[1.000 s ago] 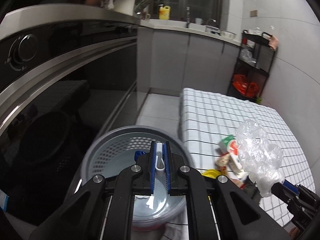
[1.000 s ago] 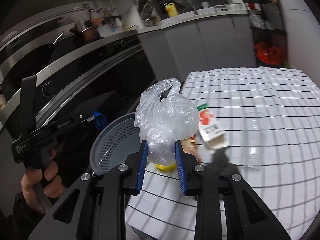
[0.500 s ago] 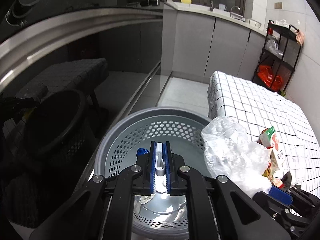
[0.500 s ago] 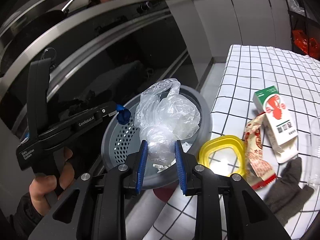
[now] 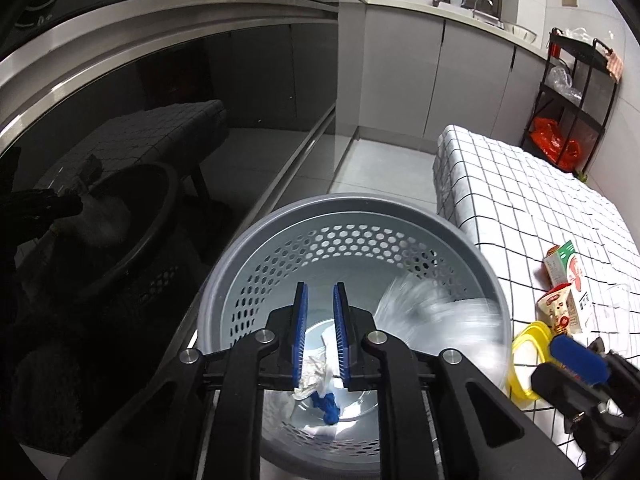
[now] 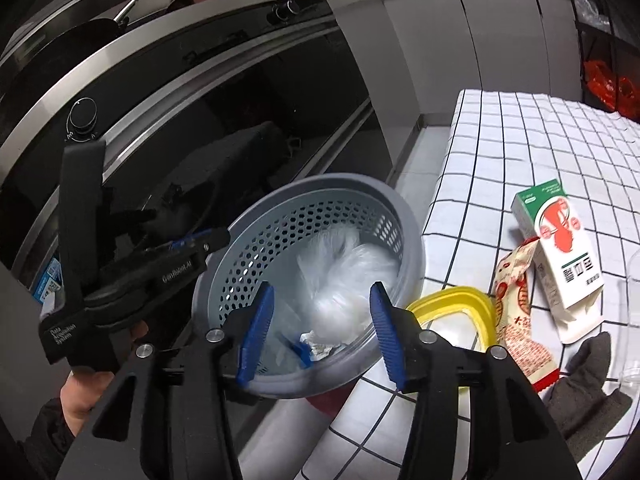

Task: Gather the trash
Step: 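Open both tools to drop the bag and clip into the wastebasket, then move both tools back toward the clear plastic cup on the table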

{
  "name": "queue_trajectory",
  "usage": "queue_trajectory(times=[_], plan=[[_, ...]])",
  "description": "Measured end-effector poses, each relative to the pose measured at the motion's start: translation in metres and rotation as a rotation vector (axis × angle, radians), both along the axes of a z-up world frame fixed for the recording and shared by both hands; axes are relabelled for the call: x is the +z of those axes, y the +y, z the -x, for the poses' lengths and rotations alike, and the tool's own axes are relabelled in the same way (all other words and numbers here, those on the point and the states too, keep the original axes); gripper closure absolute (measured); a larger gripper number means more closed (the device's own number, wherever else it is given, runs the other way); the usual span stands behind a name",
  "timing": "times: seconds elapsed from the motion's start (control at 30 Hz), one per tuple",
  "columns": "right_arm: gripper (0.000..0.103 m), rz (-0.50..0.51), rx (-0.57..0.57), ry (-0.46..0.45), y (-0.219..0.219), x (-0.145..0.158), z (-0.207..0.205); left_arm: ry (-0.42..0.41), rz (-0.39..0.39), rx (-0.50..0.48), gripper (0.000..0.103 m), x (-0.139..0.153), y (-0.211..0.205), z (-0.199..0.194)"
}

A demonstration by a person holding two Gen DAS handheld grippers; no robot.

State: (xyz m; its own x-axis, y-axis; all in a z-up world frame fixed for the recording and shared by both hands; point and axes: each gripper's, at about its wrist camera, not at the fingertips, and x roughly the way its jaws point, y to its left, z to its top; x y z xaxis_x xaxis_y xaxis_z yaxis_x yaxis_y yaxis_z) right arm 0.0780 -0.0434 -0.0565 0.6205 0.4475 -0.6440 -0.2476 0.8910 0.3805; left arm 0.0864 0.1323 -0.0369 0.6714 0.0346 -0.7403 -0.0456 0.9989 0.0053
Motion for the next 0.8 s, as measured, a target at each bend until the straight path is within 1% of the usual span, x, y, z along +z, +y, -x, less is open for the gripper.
queue_trajectory(times=[0.07,0.13,0.2,0.47,0.53,0.57,0.6,0.77,0.8], plan=[[0.055,-0.002,-0.004,-0.005,-0.002,0.001,0.002,0.006,0.001,0.004,0.087,-0.001,0.002,0.001],[0.055,-0.005,-0.006,-0.008,-0.004,0.002,0.005,0.01,0.004,0.008,0.083,-0.002,0.005,0.004],[0.055,-0.005,-0.007,-0.009,-0.004,0.003,0.008,0.005,0.003,0.013,0.072,-0.002,0.006,0.008],[0.055,0.012,-0.022,-0.014,-0.009,0.003,0.023,-0.003,0.011,-0.003,0.07,0.002,0.001,0.023],[0.055,0.014,-0.031,-0.015,-0.013,0.004,0.029,-0.007,0.012,-0.009,0.062,0.004,-0.002,0.028],[0.055,0.013,-0.036,-0.015,-0.014,0.004,0.032,-0.01,0.014,-0.011,0.055,0.005,-0.003,0.03],[0.055,0.013,-0.041,-0.014,-0.016,0.004,0.035,-0.018,0.012,-0.012,0.052,0.007,-0.006,0.034],[0.054,0.008,-0.073,-0.014,-0.027,0.003,0.055,-0.023,0.029,-0.019,0.051,0.013,-0.01,0.044],[0.053,0.007,-0.082,-0.016,-0.03,0.003,0.06,-0.025,0.029,-0.021,0.049,0.014,-0.012,0.046]])
